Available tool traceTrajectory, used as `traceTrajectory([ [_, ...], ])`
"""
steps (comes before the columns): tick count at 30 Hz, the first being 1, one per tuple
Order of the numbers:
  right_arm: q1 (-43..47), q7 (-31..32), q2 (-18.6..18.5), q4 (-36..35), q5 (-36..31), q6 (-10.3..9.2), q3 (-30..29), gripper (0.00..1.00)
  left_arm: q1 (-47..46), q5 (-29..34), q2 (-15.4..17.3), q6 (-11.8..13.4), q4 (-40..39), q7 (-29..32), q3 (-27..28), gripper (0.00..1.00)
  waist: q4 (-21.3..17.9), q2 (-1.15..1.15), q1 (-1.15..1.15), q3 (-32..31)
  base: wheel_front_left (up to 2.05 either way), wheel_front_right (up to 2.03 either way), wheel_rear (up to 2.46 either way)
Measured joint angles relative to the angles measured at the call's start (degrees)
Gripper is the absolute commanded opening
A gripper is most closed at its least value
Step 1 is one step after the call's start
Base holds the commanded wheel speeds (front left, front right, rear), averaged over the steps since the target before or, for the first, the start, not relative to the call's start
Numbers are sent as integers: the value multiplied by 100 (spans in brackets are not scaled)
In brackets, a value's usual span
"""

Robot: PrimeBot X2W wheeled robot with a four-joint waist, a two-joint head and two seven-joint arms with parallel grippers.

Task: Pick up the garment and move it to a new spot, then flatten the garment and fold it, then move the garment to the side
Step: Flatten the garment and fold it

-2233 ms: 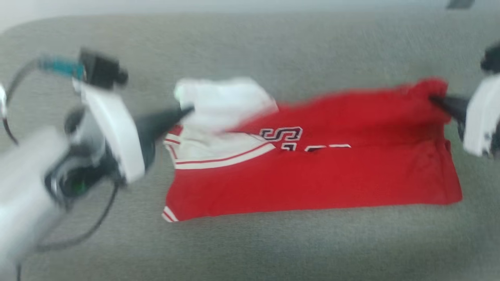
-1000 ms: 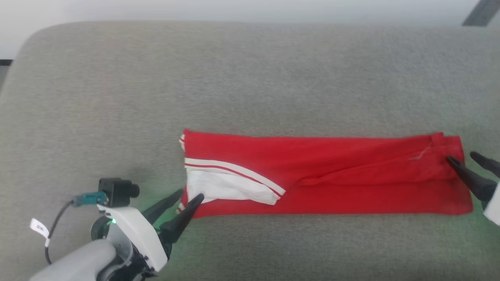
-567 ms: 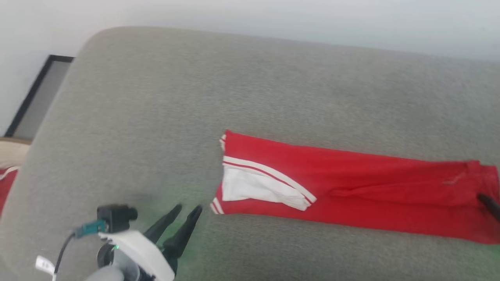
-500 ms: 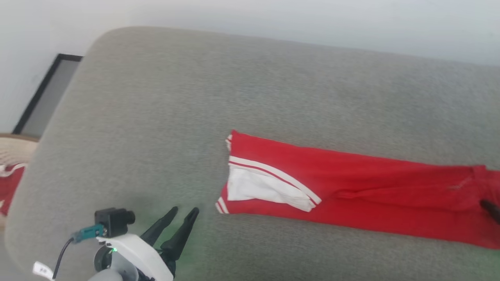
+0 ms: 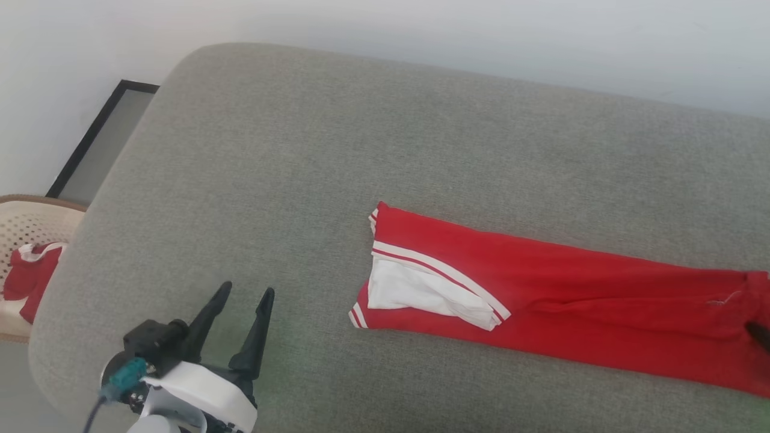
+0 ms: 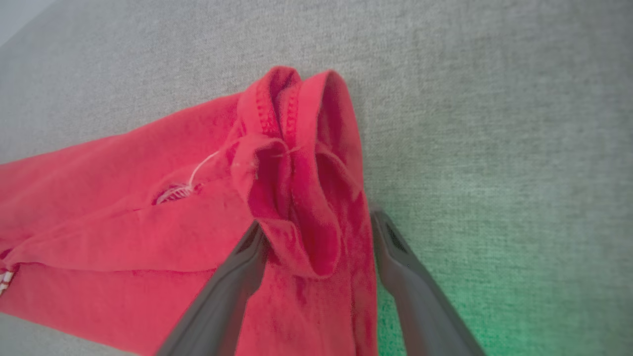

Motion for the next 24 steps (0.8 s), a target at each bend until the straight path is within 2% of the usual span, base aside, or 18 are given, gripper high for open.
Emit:
traceTrajectory([
  [5,-167,111,156,222,-163,4,-100,100,259,1346,-456,51,-446,-1,720,100,-49,0,0,31,0,0,0],
  [9,-405,221,342,535,-331,11,-153,100,388,1919,-772,19,-539,-1,1076,100,-90,0,0,59,0,0,0],
  [10,-467,270,396,600,-374,10,-154,89,415,1998,-857,-3,-564,-1,1162,100,-99,0,0,68,0,0,0],
  [11,-523,336,454,659,-426,10,-148,46,432,2051,-939,-18,-582,-1,1248,100,-109,0,0,76,0,0,0],
  [12,-584,410,490,722,-477,10,-140,16,437,2154,-976,-42,-587,-1,1303,100,-119,0,0,85,0,0,0],
  [13,-638,458,520,770,-532,9,-134,0,439,2227,-1014,-59,-606,0,1359,100,-130,0,0,98,0,0,0],
  [18,-839,572,702,932,-688,4,-171,0,473,2438,-1209,-113,-818,-1,1714,100,-195,0,0,140,0,0,0],
  [24,-920,548,778,942,-762,31,-388,0,573,2743,-1206,-138,-915,-1,1906,100,-378,0,0,165,0,0,0],
])
